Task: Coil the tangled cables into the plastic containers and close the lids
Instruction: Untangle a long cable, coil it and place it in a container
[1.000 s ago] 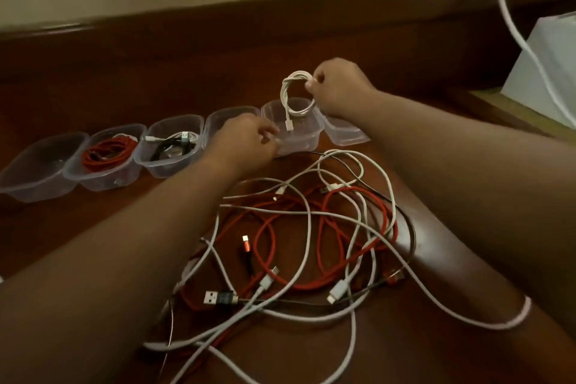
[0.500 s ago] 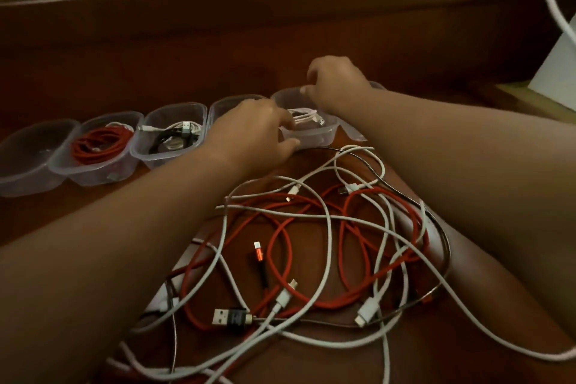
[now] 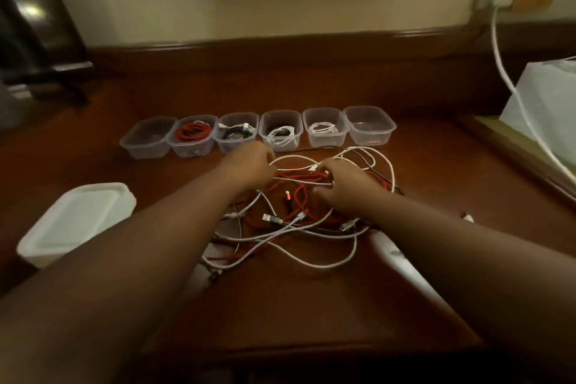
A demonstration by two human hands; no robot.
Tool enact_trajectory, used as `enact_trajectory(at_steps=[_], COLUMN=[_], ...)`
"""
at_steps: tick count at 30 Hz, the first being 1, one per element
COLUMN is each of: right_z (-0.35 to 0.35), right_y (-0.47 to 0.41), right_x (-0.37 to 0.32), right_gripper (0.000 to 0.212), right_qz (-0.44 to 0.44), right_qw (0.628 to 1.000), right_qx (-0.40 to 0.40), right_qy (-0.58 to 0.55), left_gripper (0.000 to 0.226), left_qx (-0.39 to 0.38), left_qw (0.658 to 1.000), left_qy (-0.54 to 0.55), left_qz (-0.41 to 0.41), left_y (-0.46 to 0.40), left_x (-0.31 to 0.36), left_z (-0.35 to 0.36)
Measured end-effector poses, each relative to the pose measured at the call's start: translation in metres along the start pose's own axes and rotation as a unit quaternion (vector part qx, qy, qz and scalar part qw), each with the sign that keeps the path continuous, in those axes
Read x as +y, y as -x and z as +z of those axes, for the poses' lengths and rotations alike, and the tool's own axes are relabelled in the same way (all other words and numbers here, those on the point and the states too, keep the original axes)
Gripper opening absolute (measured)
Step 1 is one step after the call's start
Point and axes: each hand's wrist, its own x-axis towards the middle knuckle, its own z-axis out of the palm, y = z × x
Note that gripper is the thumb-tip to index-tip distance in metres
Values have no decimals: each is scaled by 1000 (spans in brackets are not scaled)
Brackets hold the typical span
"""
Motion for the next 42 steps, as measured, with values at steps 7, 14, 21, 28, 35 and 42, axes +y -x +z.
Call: enact_trajectory(at_steps=[7,14,21,28,35,42], right_z=[-14,-19,-4,-11,-29,-72], right_y=[34,52,60,47,35,44], right_x=[-18,-17,-6,0,-1,-8], right_gripper=[75,49,28,18,24,40], right_qz=[20,-1,16,-24,-34,-46], right_qw=[986,998,997,987,987,990], right_qx=[119,58,-41,-92,-25,43], right_qy=[-116,-17,68,130,154,129], left_gripper=[11,17,10,15,24,21], left_qx=[73,76,110,110,178,274], left_qw=[938,968,950,943,937,898], left_qy=[335,237,292,314,296,332], left_qz=[43,38,2,-29,-57,-91], left_y=[55,69,63,55,44,32], left_x=[28,15,7,-9,-18,-28], left_z=[-37,-17,1,6,22,20])
